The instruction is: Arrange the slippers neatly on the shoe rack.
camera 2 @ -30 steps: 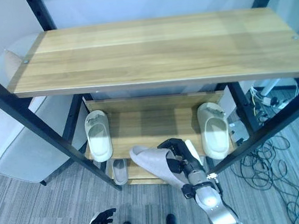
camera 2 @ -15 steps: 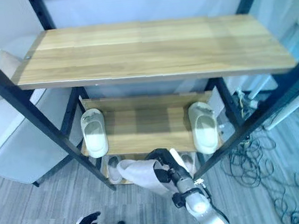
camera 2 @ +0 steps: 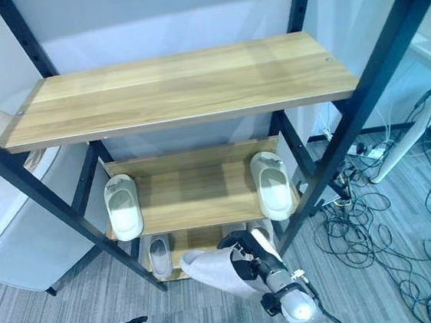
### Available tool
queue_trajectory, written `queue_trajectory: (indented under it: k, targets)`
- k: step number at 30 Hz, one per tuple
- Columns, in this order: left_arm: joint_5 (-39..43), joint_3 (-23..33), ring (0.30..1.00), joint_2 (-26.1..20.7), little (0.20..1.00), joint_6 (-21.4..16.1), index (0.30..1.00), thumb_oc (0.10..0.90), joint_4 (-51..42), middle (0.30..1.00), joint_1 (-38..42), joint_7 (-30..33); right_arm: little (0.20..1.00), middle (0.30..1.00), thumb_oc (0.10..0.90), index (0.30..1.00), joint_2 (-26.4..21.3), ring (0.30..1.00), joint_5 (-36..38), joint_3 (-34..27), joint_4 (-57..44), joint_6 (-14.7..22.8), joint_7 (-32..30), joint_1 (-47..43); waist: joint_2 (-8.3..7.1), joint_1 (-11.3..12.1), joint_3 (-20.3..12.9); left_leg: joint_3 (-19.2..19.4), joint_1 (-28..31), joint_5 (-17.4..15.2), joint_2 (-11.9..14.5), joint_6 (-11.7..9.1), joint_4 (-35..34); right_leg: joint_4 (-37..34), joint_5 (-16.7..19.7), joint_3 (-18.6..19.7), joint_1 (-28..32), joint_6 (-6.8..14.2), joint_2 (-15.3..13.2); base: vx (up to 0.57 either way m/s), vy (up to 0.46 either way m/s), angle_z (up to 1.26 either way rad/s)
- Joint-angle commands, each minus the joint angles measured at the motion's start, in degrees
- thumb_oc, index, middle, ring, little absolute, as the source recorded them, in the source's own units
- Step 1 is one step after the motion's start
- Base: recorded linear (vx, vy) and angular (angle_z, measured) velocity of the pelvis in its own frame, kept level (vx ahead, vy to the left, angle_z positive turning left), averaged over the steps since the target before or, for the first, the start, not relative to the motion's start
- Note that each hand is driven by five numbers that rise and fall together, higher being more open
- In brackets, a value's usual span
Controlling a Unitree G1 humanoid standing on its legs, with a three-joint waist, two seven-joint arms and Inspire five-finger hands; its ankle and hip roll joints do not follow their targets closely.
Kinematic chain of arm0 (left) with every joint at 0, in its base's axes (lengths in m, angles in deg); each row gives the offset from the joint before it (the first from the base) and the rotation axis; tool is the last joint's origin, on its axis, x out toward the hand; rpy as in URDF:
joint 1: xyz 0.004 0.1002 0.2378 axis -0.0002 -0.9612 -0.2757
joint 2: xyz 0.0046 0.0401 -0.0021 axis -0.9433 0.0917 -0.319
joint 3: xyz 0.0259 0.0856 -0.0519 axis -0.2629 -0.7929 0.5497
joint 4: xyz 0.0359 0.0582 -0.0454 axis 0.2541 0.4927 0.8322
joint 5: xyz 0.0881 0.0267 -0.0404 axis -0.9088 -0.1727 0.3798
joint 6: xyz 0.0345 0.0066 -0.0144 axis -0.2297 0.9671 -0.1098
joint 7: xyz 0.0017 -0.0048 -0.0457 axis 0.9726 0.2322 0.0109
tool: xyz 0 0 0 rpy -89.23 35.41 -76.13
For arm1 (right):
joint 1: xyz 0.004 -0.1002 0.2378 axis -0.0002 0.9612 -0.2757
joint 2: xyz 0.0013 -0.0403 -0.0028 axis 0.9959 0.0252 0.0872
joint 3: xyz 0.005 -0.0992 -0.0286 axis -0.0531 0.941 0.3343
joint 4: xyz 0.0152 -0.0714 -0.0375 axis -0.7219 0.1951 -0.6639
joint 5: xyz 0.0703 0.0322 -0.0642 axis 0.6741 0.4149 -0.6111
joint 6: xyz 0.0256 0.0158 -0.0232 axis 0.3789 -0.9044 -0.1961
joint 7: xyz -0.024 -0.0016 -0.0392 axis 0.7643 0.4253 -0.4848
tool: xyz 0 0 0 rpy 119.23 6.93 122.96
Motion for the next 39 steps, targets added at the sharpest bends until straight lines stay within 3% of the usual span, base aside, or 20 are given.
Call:
queue_trajectory:
  k: [1, 3, 4, 5, 12, 16, 17, 18, 21, 24, 28, 30, 33, 35, 38, 39]
  targets:
    - [-0.90, -3.92, 0.900, 3.04, 0.900, -1.18, 0.900, 0.800, 2.77, 0.900, 2.10, 0.05, 0.300, 0.300, 0.400, 0.300, 2.17, 0.300, -0.13, -0.98, -5.36, 4.60, -0.45, -3.56, -2.59, 1.55, 0.30, -3.83, -2.77, -5.20, -3.54, 0.81, 3.77, 4.14, -6.26, 1.26, -1.31, 2.76, -2.26, -0.21, -0.053, 0.02]
    - [0.58, -4.58, 0.900, 2.72, 0.900, -1.14, 0.900, 0.800, 1.87, 0.900, 4.55, 0.78, 0.300, 0.300, 0.400, 0.300, 1.70, 0.300, -0.10, -0.24, -4.78, 4.95, -1.80, -6.28, -2.94, 1.57, 4.95, -4.55, -9.02, -6.42, -3.02, 0.70, 11.45, 10.98, -7.42, 0.51, -7.16, 1.60, -2.76, -0.32, -0.062, 0.06]
    - [0.60, -4.53, 0.900, 2.72, 0.900, -1.12, 0.900, 0.800, 1.89, 0.900, 4.68, 0.77, 0.300, 0.300, 0.400, 0.300, 1.71, 0.300, -0.10, -0.23, -4.69, 4.98, -1.82, -6.44, -2.93, 1.50, 4.85, -4.60, -9.53, -6.59, -3.02, 0.71, 11.90, 11.40, -7.61, 0.47, -7.63, 1.59, -2.79, -0.35, -0.047, 0.06]
    - [2.44, -4.80, 0.900, 2.23, 0.900, -1.35, 0.900, 0.800, 0.48, 0.900, 6.50, 1.45, 0.300, 0.300, 0.400, 0.300, 1.22, 0.300, 0.07, -0.19, -4.57, 5.04, -3.09, -8.95, -3.00, 1.53, 7.67, -5.50, -15.53, -7.21, -3.19, 0.62, 17.70, 17.67, -8.11, -0.28, -13.82, 0.77, -3.27, -0.33, -0.034, 0.02]
    - [8.03, -6.60, 0.900, 0.61, 0.900, -2.39, 0.900, 0.800, -4.86, 0.900, 7.57, 3.84, 0.300, 0.300, 0.400, 0.300, 0.98, 0.300, -0.07, -1.48, -5.85, 5.14, -7.76, -13.30, -2.29, 2.20, 8.09, -6.97, -31.62, -10.89, -3.53, 2.68, 33.62, 37.17, -13.78, -1.57, -30.64, -1.35, -5.08, -0.15, -0.002, 0.14]
    - [10.14, -7.36, 0.900, -0.12, 0.900, -3.03, 0.900, 0.800, -7.94, 0.900, 8.19, 4.70, 0.300, 0.300, 0.400, 0.300, 0.95, 0.300, -0.88, -2.44, -6.98, 5.32, -9.91, -14.86, -2.28, 2.54, 8.43, -7.35, -38.43, -12.45, -3.79, 3.32, 39.93, 43.75, -16.18, -1.50, -37.11, -2.24, -5.87, -0.04, 0.004, 0.01]
    - [10.95, -7.66, 0.900, -0.29, 0.900, -3.25, 0.900, 0.800, -9.25, 0.900, 8.43, 5.06, 0.300, 0.300, 0.400, 0.300, 1.05, 0.300, -1.12, -2.71, -7.60, 5.55, -10.97, -15.43, -2.41, 2.58, 8.70, -7.51, -40.15, -15.09, -4.03, 3.24, 42.97, 46.60, -18.88, -0.90, -38.87, -2.10, -5.94, -0.03, 0.012, -0.07]
    - [12.10, -8.27, 0.900, -0.89, 0.900, -3.58, 0.900, 0.800, -12.06, 0.900, 9.20, 5.94, 0.300, 0.300, 0.400, 0.300, 0.99, 0.300, -1.27, -3.23, -8.34, 5.74, -12.59, -16.72, -2.23, 2.63, 9.62, -7.69, -44.75, -15.78, -4.34, 3.54, 46.89, 51.40, -19.76, -0.43, -43.81, -2.59, -6.36, -0.04, 0.011, -0.07]
    - [13.75, -8.83, 0.900, -1.93, 0.900, -4.16, 0.900, 0.800, -15.71, 0.900, 10.30, 6.85, 0.300, 0.300, 0.400, 0.300, 1.09, 0.300, -1.69, -4.08, -9.28, 6.07, -14.74, -18.74, -2.14, 2.67, 10.02, -7.56, -51.02, -16.72, -4.58, 3.62, 51.60, 55.81, -21.35, 0.27, -49.68, -3.45, -6.99, -0.11, 0.014, -0.02]
    - [15.48, -10.22, 0.900, -4.19, 0.900, -5.50, 0.900, 0.800, -23.08, 0.900, 12.06, 8.31, 0.300, 0.300, 0.400, 0.300, 0.82, 0.300, -3.16, -5.60, -10.83, 6.29, -18.64, -24.03, -1.38, 2.66, 11.26, -7.56, -62.47, -18.06, -5.50, 3.63, 59.36, 63.99, -23.40, 1.98, -61.07, -5.05, -8.12, -0.10, 0.020, 0.11]
    - [16.20, -10.55, 0.900, -6.25, 0.900, -6.19, 0.900, 0.800, -29.40, 0.900, 12.87, 9.05, 0.300, 0.300, 0.400, 0.300, 0.96, 0.300, -4.15, -7.38, -12.01, 5.83, -21.14, -27.85, -0.84, 2.82, 11.20, -8.27, -72.06, -18.95, -6.05, 4.15, 65.17, 70.94, -24.70, 3.58, -70.48, -5.78, -8.40, -0.03, 0.011, 0.03]
    - [16.75, -10.33, 0.900, -8.07, 0.900, -6.56, 0.900, 0.800, -34.62, 0.900, 12.91, 9.36, 0.300, 0.300, 0.400, 0.300, 0.72, 0.300, -5.57, -8.52, -12.48, 5.42, -22.63, -30.87, -0.55, 3.33, 11.11, -8.66, -79.26, -20.23, -6.67, 4.58, 70.66, 77.68, -26.32, 4.46, -77.67, -6.37, -8.57, 0.04, 0.017, 0.12]
    - [17.79, -9.96, 0.900, -9.01, 0.900, -6.82, 0.900, 0.800, -38.58, 0.900, 12.82, 9.81, 0.300, 0.300, 0.400, 0.300, 0.73, 0.300, -6.28, -9.29, -13.04, 4.96, -23.56, -33.21, -0.39, 3.51, 11.56, -8.66, -84.18, -21.85, -7.17, 4.94, 76.02, 83.40, -27.73, 4.93, -82.72, -6.54, -9.04, 0.07, -0.002, 0.03]
    - [18.97, -9.62, 0.900, -10.60, 0.900, -7.52, 0.900, 0.800, -43.63, 0.900, 12.67, 10.76, 0.300, 0.300, 0.400, 0.300, -0.03, 0.300, -7.40, -9.94, -13.69, 4.47, -24.74, -36.32, -0.21, 3.90, 13.13, -8.76, -89.78, -23.95, -8.06, 5.20, 83.51, 91.79, -30.14, 5.51, -88.23, -6.99, -9.82, 0.16, -0.034, -0.14]
    - [20.43, -9.01, 0.900, -11.94, 0.900, -7.86, 0.900, 0.800, -47.42, 0.900, 13.03, 11.99, 0.300, 0.300, 0.400, 0.300, -2.14, 0.300, -8.18, -9.33, -14.03, 4.05, -25.96, -41.47, -0.86, 3.97, 17.54, -7.70, -91.12, -27.71, -8.28, 5.40, 91.84, 101.35, -33.75, 6.57, -90.15, -7.72, -10.61, 0.11, -0.039, 0.07]
    - [20.44, -8.96, 0.900, -11.94, 0.900, -7.84, 0.900, 0.800, -47.43, 0.900, 13.08, 11.99, 0.300, 0.300, 0.400, 0.300, -2.14, 0.300, -8.17, -9.29, -13.97, 4.06, -25.98, -41.57, -0.90, 3.93, 17.64, -7.65, -91.12, -27.79, -8.29, 5.40, 91.96, 101.48, -33.84, 6.63, -90.17, -7.71, -10.62, 0.11, -0.037, 0.23]
